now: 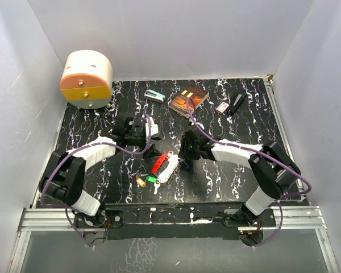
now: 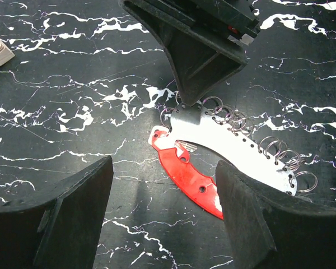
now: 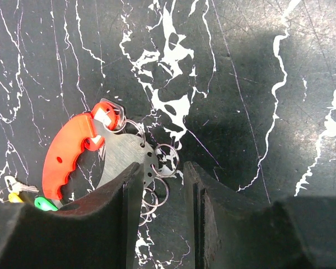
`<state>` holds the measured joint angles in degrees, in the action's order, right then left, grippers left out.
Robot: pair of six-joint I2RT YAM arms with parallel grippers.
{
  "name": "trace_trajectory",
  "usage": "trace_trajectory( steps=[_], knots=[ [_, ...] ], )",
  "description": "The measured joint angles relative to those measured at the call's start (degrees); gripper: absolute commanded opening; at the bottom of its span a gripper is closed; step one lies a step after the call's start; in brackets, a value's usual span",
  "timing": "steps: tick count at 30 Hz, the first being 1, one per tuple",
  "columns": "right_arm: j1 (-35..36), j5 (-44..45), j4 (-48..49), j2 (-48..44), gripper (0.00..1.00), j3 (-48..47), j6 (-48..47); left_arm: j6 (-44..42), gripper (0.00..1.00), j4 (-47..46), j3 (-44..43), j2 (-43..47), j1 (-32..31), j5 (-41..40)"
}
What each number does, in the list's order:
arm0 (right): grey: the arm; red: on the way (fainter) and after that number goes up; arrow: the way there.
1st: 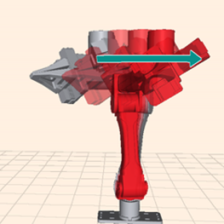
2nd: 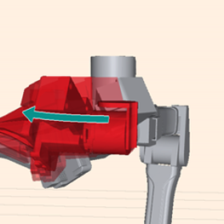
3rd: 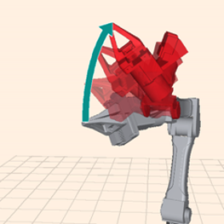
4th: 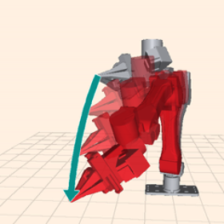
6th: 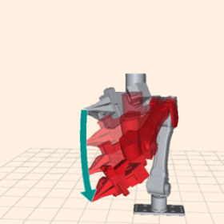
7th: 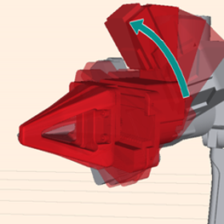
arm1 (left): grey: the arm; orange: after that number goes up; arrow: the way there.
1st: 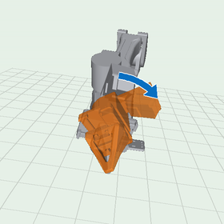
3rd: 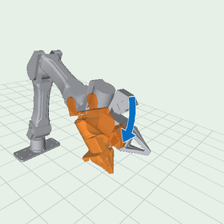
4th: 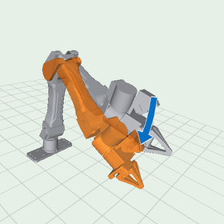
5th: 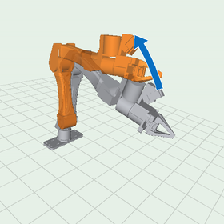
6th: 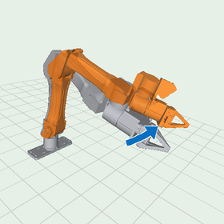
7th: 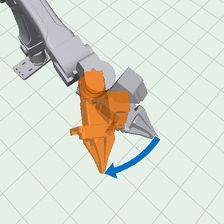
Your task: Put the keys on the keyring
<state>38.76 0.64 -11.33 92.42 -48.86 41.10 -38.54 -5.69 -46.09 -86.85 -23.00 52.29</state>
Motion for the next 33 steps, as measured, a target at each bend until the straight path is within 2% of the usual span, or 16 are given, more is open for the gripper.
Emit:
trace_trajectory(
  steps=[11, 18, 23, 27, 33],
  knots=[
    [-0.6, -0.9, 1.5, 0.0, 0.35, 1.7, 1.5, 0.1, 0.85, -0.3, 0.1, 0.0, 0.0, 0.0],
    [-0.7, -1.9, 2.9, 0.8, 0.22, 1.9, 2.4, 0.2, 0.90, -0.3, 0.1, 0.0, 0.0, 0.0],
    [-1.2, -2.1, 3.0, 1.0, 0.09, 1.9, 2.4, 0.2, 0.91, -0.6, 0.1, 0.0, 0.0, 0.0],
    [-1.4, -1.9, 3.6, 1.0, 0.08, 2.0, 1.5, 0.2, 0.91, -0.7, 0.1, 0.0, 0.0, 0.0],
    [-1.4, -2.2, 10.3, -2.0, 0.08, 6.9, -4.9, 1.7, 0.92, -1.0, -0.1, 0.0, 0.0, 0.2]
  ],
)
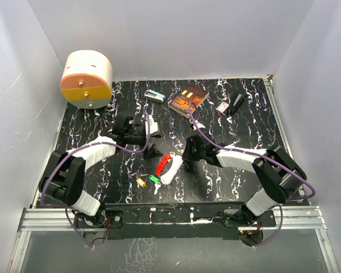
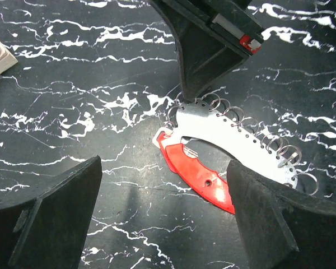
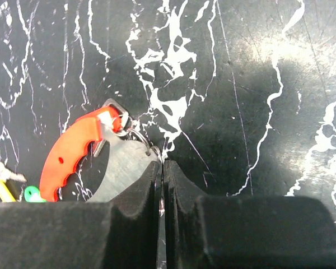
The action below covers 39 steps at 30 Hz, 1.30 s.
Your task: Put the keys on the keyring
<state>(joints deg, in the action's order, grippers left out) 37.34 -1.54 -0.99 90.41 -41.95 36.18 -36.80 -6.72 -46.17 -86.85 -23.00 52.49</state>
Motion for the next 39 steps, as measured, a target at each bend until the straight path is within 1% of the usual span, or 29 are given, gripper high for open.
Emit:
trace_trajectory(
  steps=[5, 11, 18, 25, 31, 36, 39],
  knots=[
    [0.0, -0.7, 3.7, -5.4, 0.08, 2.9, -6.3, 4.3, 0.92, -1.7, -1.4, 0.0, 0.0, 3.0],
    [0.0, -2.1, 7.9, -12.6, 0.08, 3.5, -10.7, 9.0, 0.92, -4.0, -3.2, 0.0, 0.0, 6.1],
    [0.0, -4.7, 12.2, -18.0, 0.08, 3.5, -12.9, 11.2, 0.92, -4.5, -6.3, 0.0, 0.0, 8.3],
    [0.0, -7.8, 15.6, -21.6, 0.08, 5.3, -13.6, 13.9, 0.92, -6.6, -6.4, 0.0, 0.0, 9.7],
    [0.0, -9.8, 18.2, -22.7, 0.08, 6.1, -13.4, 16.7, 0.92, -9.3, -6.3, 0.0, 0.0, 11.0],
    [0.3, -10.7, 20.4, -23.0, 0.08, 6.2, -12.4, 18.9, 0.89, -11.1, -6.3, 0.0, -0.1, 11.8],
    [1.0, -10.5, 21.7, -23.1, 0.08, 6.2, -12.0, 20.8, 0.81, -12.0, -6.3, 0.0, -0.2, 12.4]
  ],
)
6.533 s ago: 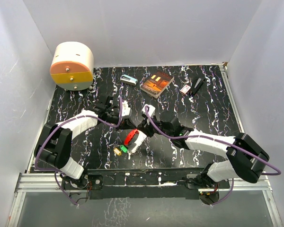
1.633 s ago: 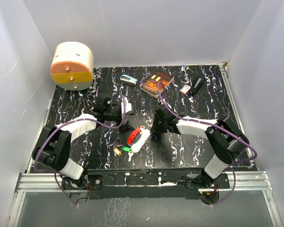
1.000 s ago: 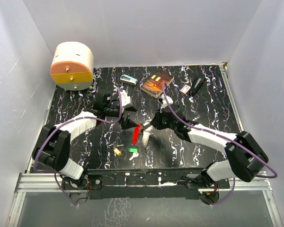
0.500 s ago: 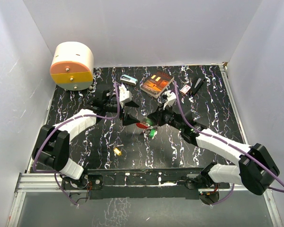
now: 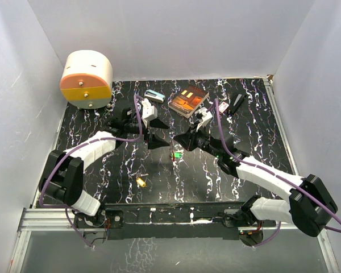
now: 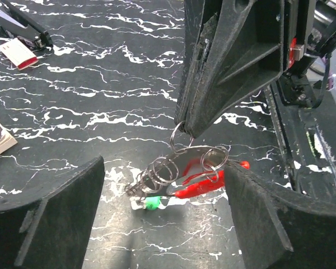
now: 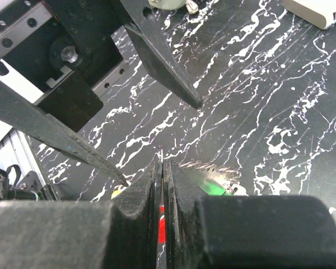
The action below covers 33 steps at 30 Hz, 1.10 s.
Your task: Put the keys on the keyring
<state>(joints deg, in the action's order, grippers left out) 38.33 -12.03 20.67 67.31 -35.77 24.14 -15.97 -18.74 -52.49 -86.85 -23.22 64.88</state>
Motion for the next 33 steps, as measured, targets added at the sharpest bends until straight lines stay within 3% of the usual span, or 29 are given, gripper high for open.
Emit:
trace_trajectory(
  steps=[10, 20, 33],
  knots=[
    [3.7, 5.7, 0.3, -0.6, 0.08, 0.0, -0.5, 2.6, 0.58, 6.5, -3.3, 0.0, -0.2, 1.2],
    [8.0, 14.5, -2.6, -0.6, 0.08, -1.0, -3.1, 4.4, 0.60, 12.0, -7.5, -0.1, -0.2, 6.6],
    [11.5, 21.9, -2.4, -0.6, 0.08, -2.3, -3.3, 2.8, 0.62, 18.2, -8.7, -1.6, -0.7, 7.2]
  ],
)
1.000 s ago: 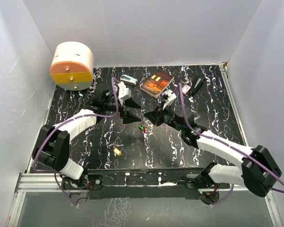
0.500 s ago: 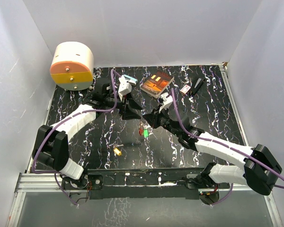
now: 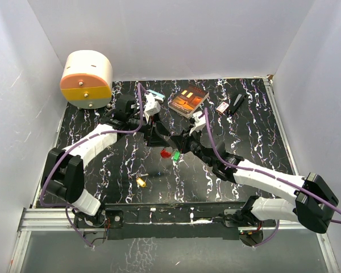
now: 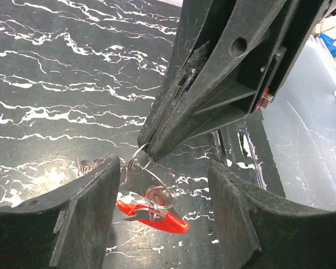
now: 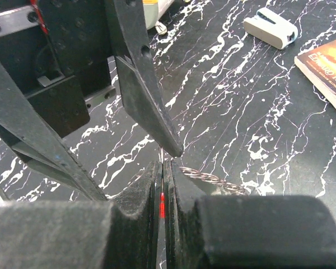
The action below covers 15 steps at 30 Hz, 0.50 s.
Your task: Put the keys on the keyring
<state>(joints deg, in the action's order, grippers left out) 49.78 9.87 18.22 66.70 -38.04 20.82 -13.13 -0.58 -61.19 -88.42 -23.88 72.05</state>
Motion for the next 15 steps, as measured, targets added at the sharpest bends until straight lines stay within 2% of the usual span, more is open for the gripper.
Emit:
trace_trajectory(
  steps=[15],
  knots=[
    [1.5, 1.6, 2.7, -0.5, 0.08, -0.1, 0.7, 2.3, 0.58, -3.2, 0.1, -0.4, -0.5, 0.6]
  ],
)
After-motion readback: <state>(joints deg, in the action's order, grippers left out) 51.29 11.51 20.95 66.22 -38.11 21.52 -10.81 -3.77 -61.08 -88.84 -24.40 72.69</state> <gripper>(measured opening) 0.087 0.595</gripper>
